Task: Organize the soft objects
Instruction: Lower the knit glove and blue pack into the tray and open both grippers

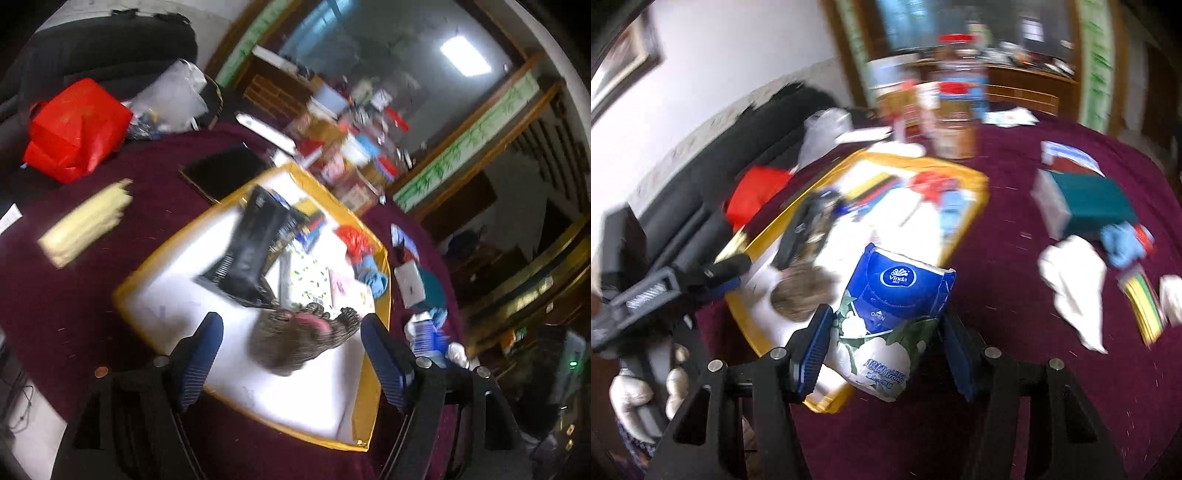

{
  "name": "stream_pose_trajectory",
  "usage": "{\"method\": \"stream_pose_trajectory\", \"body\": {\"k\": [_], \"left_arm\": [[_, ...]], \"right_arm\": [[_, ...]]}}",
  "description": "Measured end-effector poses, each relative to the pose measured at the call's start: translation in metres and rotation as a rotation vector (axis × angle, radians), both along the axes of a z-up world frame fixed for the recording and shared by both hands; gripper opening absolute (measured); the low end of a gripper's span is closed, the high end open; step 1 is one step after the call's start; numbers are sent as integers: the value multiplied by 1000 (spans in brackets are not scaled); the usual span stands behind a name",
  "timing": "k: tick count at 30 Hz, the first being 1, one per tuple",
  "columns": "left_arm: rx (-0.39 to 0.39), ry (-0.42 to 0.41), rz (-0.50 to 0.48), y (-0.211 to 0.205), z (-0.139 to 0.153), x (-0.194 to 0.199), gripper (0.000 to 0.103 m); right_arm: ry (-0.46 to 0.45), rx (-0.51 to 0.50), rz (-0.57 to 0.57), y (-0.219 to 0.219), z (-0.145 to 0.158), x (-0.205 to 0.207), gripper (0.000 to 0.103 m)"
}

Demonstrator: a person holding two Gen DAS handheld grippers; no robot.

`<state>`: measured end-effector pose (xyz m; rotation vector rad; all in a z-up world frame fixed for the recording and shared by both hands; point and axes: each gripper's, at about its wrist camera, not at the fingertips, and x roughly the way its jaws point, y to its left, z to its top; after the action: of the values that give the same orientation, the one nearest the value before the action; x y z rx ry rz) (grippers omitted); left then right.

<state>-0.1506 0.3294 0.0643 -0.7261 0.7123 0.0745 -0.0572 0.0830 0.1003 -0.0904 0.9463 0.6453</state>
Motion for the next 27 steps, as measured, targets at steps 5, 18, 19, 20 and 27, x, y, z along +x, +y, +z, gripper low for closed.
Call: {"method": "stream_pose_trajectory", "body": {"k": [5, 18, 19, 20, 27], "left_arm": [[4, -10, 13, 10, 2, -11, 82], [24, -2, -21, 5, -6, -8, 82], [26, 0, -21, 4, -6, -9, 82], [28, 2, -19, 5, -6, -9, 82], [50, 11, -17, 0, -2, -11, 82]], "right_arm": [[41, -90, 117, 57, -26, -4, 58], [128, -288, 14, 96, -70, 46, 53], [127, -287, 6, 97, -69, 50, 53], [117, -291, -5, 97, -68, 54, 53], [115, -140, -35, 73, -53, 64, 62]]}}
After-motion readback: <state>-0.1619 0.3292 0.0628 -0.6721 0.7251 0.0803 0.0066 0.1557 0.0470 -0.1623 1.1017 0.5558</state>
